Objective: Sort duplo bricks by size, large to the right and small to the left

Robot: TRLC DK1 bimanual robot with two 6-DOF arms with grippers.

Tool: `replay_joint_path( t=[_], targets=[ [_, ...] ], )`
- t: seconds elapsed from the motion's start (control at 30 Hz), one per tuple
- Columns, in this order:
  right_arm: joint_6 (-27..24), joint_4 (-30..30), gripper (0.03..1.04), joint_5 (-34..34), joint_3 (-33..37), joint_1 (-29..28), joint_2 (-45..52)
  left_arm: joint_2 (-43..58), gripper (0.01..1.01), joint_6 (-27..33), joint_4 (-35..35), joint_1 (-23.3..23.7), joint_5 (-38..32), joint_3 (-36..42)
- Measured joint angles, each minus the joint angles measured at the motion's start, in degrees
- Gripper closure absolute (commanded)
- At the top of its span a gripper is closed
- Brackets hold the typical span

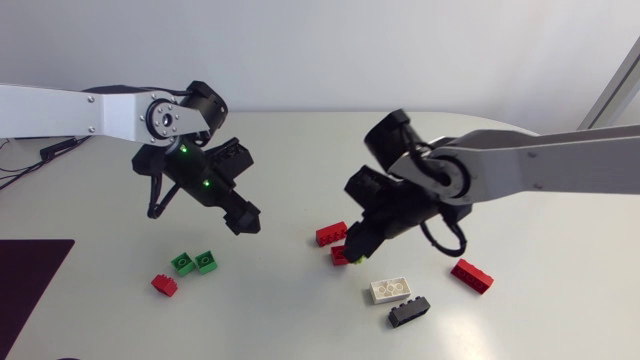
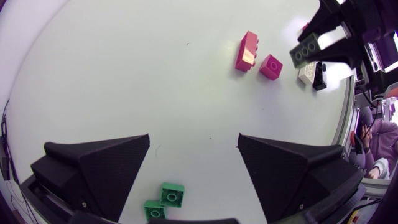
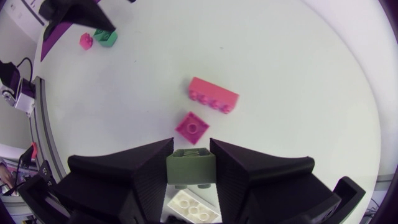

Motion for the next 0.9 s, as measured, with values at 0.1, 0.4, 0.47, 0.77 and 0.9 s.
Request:
replay_joint_path(
  t=[0.1, 0.4, 0.47, 0.77, 0.9],
  targets=[
    [-2.0, 0.0, 0.80, -1.3, -0.2, -5.3, -1.9, 0.0, 0.043, 0.0, 0.3, -0.7, 0.0, 0.0],
    [-8.9, 0.3, 0.80, -3.8, -8.5, -18.9, -2.2, 0.0, 0.043, -0.2, 0.6, -2.2, 0.0, 0.0],
    [-10.0, 0.5, 0.79, -4.1, -10.3, -21.0, -2.2, 0.0, 0.043, -0.2, 1.0, -2.6, 0.0, 0.0],
    [-12.7, 3.3, 0.07, -4.7, -12.9, -27.0, -2.3, 1.7, 0.043, -1.2, 1.4, -7.1, 0.0, 0.0],
    [-12.4, 2.6, 0.06, -3.4, -12.7, -26.8, -2.2, 3.9, 0.043, -2.2, 1.4, -9.9, 0.0, 1.1]
  ],
)
